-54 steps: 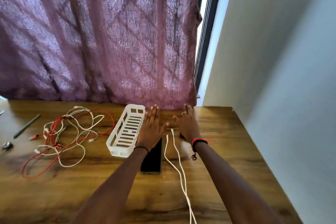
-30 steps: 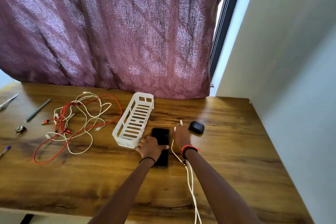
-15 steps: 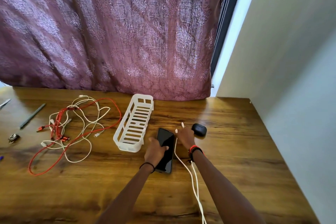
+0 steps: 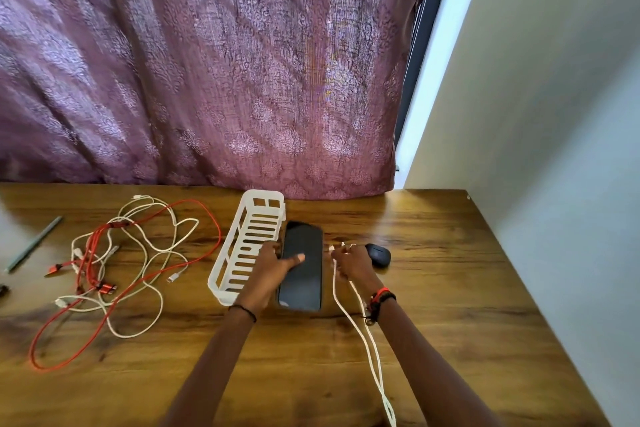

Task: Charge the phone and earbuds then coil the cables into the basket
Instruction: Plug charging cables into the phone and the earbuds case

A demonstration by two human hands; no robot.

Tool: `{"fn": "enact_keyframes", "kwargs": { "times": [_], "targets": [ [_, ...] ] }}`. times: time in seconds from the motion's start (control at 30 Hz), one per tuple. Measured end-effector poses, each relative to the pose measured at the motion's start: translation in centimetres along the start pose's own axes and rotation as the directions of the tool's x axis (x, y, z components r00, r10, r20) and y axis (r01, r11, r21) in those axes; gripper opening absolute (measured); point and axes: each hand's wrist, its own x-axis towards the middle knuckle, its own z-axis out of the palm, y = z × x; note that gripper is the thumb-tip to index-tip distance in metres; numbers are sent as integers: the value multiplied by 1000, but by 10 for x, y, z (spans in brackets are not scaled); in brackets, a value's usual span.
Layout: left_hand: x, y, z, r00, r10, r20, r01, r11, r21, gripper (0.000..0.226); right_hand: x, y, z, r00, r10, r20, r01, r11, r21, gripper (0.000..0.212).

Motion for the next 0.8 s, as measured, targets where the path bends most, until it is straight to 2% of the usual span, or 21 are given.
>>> {"fn": "enact_keyframes", "kwargs": {
  "times": [0.1, 0.2, 0.3, 0.47, 0.57, 0.8],
  "targets": [
    [18, 14, -8, 1000, 2, -20, -4, 994, -113, 46, 2, -1, 1, 1000, -25, 1, 25, 1000, 1, 26],
    [32, 28, -7, 996, -62, -61, 44, 961, -273, 40, -1, -7, -1, 999, -45, -3, 46, 999, 9, 33],
    [43, 41, -3, 990, -108, -90, 63, 913, -404, 34, -1, -14, -2, 1000, -14, 14, 14, 999, 43, 28],
    [55, 49, -2, 980, -168, -105, 99, 876, -472, 34, -9, -24, -3, 993, -9, 120, -7, 992, 129, 19],
    [60, 48, 0, 975, -203, -86, 131, 846, -518, 37, -22, -31, -7, 988, -50, 147, 20, 980, 199, 23],
    [62, 45, 2, 968, -238, -82, 151, 810, -567, 44, -33, -43, -10, 967, -74, 243, 16, 972, 233, 28]
  ]
}}
